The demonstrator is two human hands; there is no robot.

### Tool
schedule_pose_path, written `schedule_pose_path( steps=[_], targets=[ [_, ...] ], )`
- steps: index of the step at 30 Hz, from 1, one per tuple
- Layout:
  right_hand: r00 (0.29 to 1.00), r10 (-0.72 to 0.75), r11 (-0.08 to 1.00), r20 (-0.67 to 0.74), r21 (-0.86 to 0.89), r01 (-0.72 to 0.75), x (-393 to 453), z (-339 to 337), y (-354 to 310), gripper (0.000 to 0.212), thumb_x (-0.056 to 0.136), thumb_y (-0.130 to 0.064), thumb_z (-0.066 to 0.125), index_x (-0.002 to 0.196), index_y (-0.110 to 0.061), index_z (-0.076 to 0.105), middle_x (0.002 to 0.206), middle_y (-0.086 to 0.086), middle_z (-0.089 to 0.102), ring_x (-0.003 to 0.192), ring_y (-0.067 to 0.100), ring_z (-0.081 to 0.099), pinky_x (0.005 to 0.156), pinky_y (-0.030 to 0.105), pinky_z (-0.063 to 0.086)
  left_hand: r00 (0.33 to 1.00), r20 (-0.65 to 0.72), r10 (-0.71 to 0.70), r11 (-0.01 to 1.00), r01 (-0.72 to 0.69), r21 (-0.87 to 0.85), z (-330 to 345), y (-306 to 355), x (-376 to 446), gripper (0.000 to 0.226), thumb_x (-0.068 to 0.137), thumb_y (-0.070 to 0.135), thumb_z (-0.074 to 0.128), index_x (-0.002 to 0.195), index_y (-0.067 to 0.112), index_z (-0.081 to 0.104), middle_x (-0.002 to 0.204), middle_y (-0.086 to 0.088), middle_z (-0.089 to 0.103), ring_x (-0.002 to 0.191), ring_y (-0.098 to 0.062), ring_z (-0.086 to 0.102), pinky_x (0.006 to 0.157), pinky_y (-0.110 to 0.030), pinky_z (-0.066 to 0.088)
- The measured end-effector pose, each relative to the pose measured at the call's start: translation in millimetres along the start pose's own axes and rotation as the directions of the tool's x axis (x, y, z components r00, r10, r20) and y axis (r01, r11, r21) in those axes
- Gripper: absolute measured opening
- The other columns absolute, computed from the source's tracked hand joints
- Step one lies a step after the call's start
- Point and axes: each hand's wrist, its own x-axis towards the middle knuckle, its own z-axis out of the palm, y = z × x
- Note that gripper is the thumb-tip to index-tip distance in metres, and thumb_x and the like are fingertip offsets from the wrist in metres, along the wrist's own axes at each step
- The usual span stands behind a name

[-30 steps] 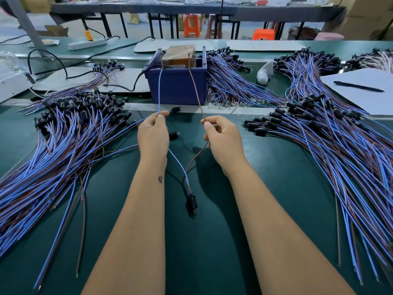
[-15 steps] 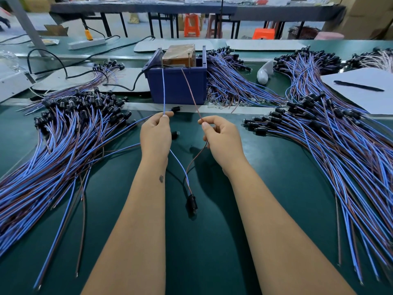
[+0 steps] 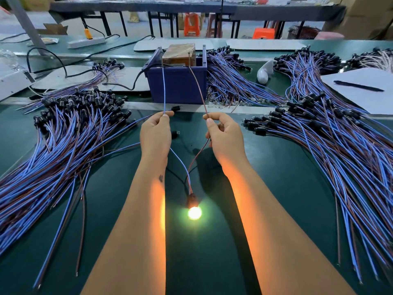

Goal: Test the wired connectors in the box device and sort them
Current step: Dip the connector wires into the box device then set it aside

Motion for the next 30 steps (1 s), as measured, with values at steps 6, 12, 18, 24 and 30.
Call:
schedule_pose_path(
  steps=[6, 12, 18, 24, 30],
  targets=[
    [1.000, 0.003, 1.000, 0.004, -0.009, -0.003, -0.8, 0.0, -0.3, 0.015, 0.099, -0.021, 0.050, 0.101, -0.030, 0.062, 0.068, -0.003, 0.054, 0.058, 0.001, 0.050, 0.068, 0.032, 0.048, 1.000, 0.004, 0.011, 1.000, -0.011, -0.012, -0.8, -0.5, 0.4, 0.030, 0.098, 0.017, 0.045, 0.086, 0.030, 0.069, 0.051, 0.009, 0.033, 0.044, -0.008, 0.027, 0.039, -0.017, 0.028],
    [1.000, 0.010, 1.000, -0.010, -0.002, -0.010, -0.1, 0.2, -0.4, 0.015, 0.099, -0.020, 0.050, 0.100, -0.029, 0.062, 0.067, -0.003, 0.054, 0.057, 0.000, 0.050, 0.067, 0.030, 0.046, 1.000, 0.006, 0.016, 1.000, -0.016, -0.020, -0.8, -0.6, 1.0, 0.031, 0.098, 0.017, 0.045, 0.085, 0.030, 0.069, 0.047, 0.011, 0.034, 0.042, -0.008, 0.028, 0.039, -0.015, 0.028],
    [1.000, 0.002, 1.000, -0.019, 0.016, -0.001, -1.2, -0.8, -0.8, 0.016, 0.099, -0.020, 0.050, 0.104, -0.023, 0.065, 0.067, -0.003, 0.054, 0.058, 0.001, 0.051, 0.069, 0.034, 0.048, 1.000, 0.011, 0.029, 0.999, -0.029, 0.015, 2.1, 0.5, -3.1, 0.029, 0.096, 0.020, 0.046, 0.083, 0.031, 0.070, 0.048, 0.015, 0.042, 0.042, -0.004, 0.035, 0.043, -0.014, 0.035],
    [0.998, -0.034, 0.999, 0.058, 0.035, 0.032, -4.0, 2.1, -4.5, 0.011, 0.094, -0.013, 0.059, 0.092, -0.017, 0.069, 0.062, -0.005, 0.057, 0.060, 0.009, 0.051, 0.059, 0.028, 0.043, 0.967, 0.248, 0.058, 0.998, -0.051, -0.037, 22.8, 6.8, -22.7, 0.021, 0.096, 0.017, 0.056, 0.090, 0.022, 0.075, 0.091, -0.002, 0.074, 0.081, -0.015, 0.065, 0.076, -0.029, 0.053],
    [0.988, -0.011, 0.999, 0.156, 0.034, 0.005, -5.1, 0.0, -6.0, 0.009, 0.092, -0.015, 0.064, 0.085, -0.016, 0.070, 0.059, -0.010, 0.058, 0.056, 0.005, 0.050, 0.057, 0.021, 0.039, 0.956, 0.287, 0.057, 0.992, -0.022, -0.123, 23.1, 7.7, -28.5, 0.015, 0.095, 0.017, 0.058, 0.087, 0.015, 0.071, 0.072, -0.003, 0.062, 0.058, -0.011, 0.048, 0.052, -0.018, 0.041]
  ],
)
